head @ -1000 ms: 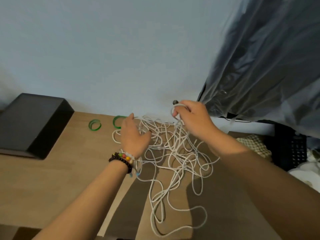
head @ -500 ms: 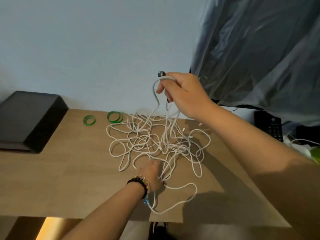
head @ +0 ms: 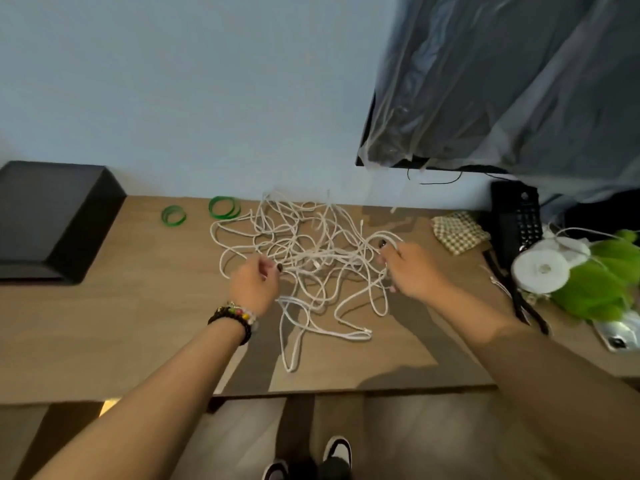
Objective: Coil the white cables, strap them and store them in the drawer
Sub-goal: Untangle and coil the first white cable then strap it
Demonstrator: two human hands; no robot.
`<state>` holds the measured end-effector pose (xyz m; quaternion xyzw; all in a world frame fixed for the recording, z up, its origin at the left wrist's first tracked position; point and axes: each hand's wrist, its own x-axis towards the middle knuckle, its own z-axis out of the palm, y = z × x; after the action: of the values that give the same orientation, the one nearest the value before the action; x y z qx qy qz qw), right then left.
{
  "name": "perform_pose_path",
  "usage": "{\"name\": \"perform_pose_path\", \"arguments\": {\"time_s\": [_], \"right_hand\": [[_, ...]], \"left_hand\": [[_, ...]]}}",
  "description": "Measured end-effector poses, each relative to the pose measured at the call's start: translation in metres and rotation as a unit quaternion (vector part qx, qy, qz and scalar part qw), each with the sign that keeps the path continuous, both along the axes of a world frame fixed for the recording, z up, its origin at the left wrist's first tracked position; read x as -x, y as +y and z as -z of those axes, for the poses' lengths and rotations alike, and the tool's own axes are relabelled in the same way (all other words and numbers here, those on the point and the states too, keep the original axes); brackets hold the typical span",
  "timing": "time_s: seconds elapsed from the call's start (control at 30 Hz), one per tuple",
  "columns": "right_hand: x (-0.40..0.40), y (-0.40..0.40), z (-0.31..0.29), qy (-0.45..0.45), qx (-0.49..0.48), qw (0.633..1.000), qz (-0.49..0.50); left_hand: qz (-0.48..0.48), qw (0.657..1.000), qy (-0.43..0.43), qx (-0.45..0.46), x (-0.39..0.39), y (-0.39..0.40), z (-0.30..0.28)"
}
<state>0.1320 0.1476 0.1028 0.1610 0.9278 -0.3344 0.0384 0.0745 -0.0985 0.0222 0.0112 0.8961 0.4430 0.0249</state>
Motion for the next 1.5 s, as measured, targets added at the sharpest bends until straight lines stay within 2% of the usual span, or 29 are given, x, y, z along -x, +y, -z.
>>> {"name": "perform_pose_path", "arguments": {"time_s": [0.03,0.1,0.2,0.3,0.37,0.53,0.73,0.83,0.97,1.13,1.23,1.4,1.5], "right_hand": [[-0.004,0.000,0.012,-0.006,0.030,0.999,0.008],[-0.012,-0.002,0.036,-0.006,0.079,0.997,0.020],[-0.021,-0.006,0.074,0.021,0.115,0.993,0.016],[-0.028,-0.009,0.114,0.032,0.131,0.991,0.001],[-0.034,-0.007,0.138,0.041,0.116,0.992,-0.029],[-0.032,0.005,0.178,0.104,0.067,0.988,-0.096],[-0.016,0.018,0.198,0.130,0.046,0.981,-0.133],[-0.017,0.017,0.204,0.128,-0.007,0.979,-0.159],[-0.016,0.020,0.212,0.134,-0.035,0.977,-0.164],[-0.024,0.023,0.218,0.176,-0.013,0.972,-0.152],[-0.032,0.022,0.220,0.185,0.015,0.972,-0.141],[-0.062,0.022,0.223,0.159,-0.022,0.976,-0.143],[-0.079,0.023,0.222,0.157,0.007,0.980,-0.119]], "left_hand": [[-0.006,0.999,0.004,-0.046,-0.003,0.002,-0.002],[0.054,0.993,-0.009,-0.103,-0.015,0.006,0.006],[0.223,0.975,0.025,-0.008,-0.040,0.012,0.041],[0.294,0.948,0.053,0.114,-0.062,0.024,0.079],[0.295,0.933,0.094,0.182,-0.069,0.033,0.100],[0.266,0.906,0.176,0.279,-0.046,0.048,0.133],[0.241,0.905,0.174,0.304,-0.016,0.056,0.135],[0.235,0.908,0.165,0.306,-0.024,0.055,0.134],[0.234,0.912,0.181,0.283,-0.031,0.055,0.140],[0.303,0.919,0.224,0.115,-0.045,0.050,0.131],[0.319,0.912,0.244,0.084,-0.053,0.048,0.132],[0.305,0.892,0.258,0.211,-0.076,0.040,0.142],[0.278,0.897,0.228,0.256,-0.089,0.032,0.149]]}}
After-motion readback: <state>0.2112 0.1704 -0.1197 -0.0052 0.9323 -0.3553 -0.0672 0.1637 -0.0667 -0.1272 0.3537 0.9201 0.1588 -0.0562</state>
